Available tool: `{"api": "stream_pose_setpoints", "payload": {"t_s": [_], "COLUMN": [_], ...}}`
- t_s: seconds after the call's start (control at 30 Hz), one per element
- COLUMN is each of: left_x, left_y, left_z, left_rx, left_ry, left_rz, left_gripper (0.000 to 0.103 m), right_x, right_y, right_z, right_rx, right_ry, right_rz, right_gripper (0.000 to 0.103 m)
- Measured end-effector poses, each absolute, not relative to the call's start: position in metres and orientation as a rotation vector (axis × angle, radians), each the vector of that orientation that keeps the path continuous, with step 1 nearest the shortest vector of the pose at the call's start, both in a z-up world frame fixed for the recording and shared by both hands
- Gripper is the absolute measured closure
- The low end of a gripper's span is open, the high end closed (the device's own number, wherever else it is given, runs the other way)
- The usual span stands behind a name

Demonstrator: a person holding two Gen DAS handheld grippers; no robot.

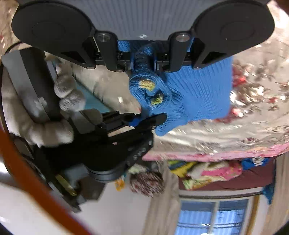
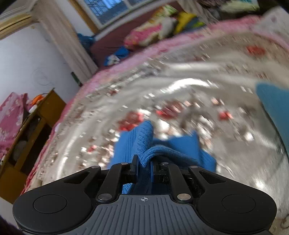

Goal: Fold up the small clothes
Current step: 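Close both grippers on the folded sweater edge and lift it, then fold the lifted sweater edge over onto itself with both grippers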

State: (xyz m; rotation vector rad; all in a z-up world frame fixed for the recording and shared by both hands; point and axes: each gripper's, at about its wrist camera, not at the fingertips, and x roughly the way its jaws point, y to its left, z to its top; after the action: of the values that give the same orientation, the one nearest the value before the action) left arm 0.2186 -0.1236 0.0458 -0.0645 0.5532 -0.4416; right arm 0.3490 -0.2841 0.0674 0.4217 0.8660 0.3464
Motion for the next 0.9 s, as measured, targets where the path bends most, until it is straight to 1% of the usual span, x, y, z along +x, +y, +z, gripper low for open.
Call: {"api": "stream_pose_setpoints", "payload": {"t_s": [0.1, 0.13, 0.2, 0.3, 0.33, 0.37, 0.4, 0.5, 0.53, 0.57, 0.6, 0.73, 0.8, 0.9], "left_x": [0.220, 0.218, 0.214, 0.214, 0.215, 0.214, 0.214, 0.221, 0.221, 0.218, 0.217, 0.208, 0.210, 0.218], "left_y": [-0.136, -0.139, -0.140, -0.142, -0.142, -0.143, -0.144, -0.145, -0.145, -0.145, -0.144, -0.146, -0.150, -0.160], "left_z": [0.030, 0.027, 0.029, 0.032, 0.033, 0.033, 0.034, 0.033, 0.034, 0.035, 0.037, 0.045, 0.044, 0.032], "left_rx": [-0.016, -0.005, 0.004, 0.017, 0.023, 0.028, 0.034, 0.040, 0.040, 0.039, 0.036, 0.035, 0.039, 0.023], "left_ry": [0.600, 0.606, 0.607, 0.602, 0.602, 0.602, 0.601, 0.599, 0.598, 0.594, 0.587, 0.532, 0.533, 0.611], "left_rz": [-0.448, -0.446, -0.447, -0.454, -0.457, -0.459, -0.460, -0.465, -0.467, -0.469, -0.472, -0.481, -0.489, -0.516], "left_gripper": [0.079, 0.079, 0.079, 0.079, 0.079, 0.079, 0.079, 0.079, 0.079, 0.079, 0.079, 0.079, 0.079, 0.077], "right_x": [0.350, 0.350, 0.354, 0.360, 0.363, 0.366, 0.369, 0.376, 0.378, 0.380, 0.380, 0.372, 0.376, 0.380], "right_y": [-0.296, -0.300, -0.307, -0.311, -0.310, -0.308, -0.304, -0.290, -0.284, -0.280, -0.278, -0.283, -0.290, -0.295], "right_z": [0.043, 0.036, 0.027, 0.022, 0.022, 0.021, 0.021, 0.025, 0.028, 0.032, 0.035, 0.054, 0.048, 0.030], "right_rx": [0.471, 0.502, 0.559, 0.602, 0.610, 0.611, 0.599, 0.509, 0.468, 0.446, 0.437, 0.441, 0.442, 0.411], "right_ry": [0.902, 0.909, 0.920, 0.924, 0.928, 0.932, 0.936, 0.929, 0.925, 0.917, 0.907, 0.792, 0.806, 0.883], "right_rz": [0.340, 0.338, 0.346, 0.348, 0.347, 0.350, 0.354, 0.300, 0.289, 0.299, 0.312, 0.389, 0.356, 0.305], "right_gripper": [0.089, 0.086, 0.085, 0.077, 0.070, 0.065, 0.064, 0.065, 0.074, 0.086, 0.087, 0.089, 0.088, 0.085]}}
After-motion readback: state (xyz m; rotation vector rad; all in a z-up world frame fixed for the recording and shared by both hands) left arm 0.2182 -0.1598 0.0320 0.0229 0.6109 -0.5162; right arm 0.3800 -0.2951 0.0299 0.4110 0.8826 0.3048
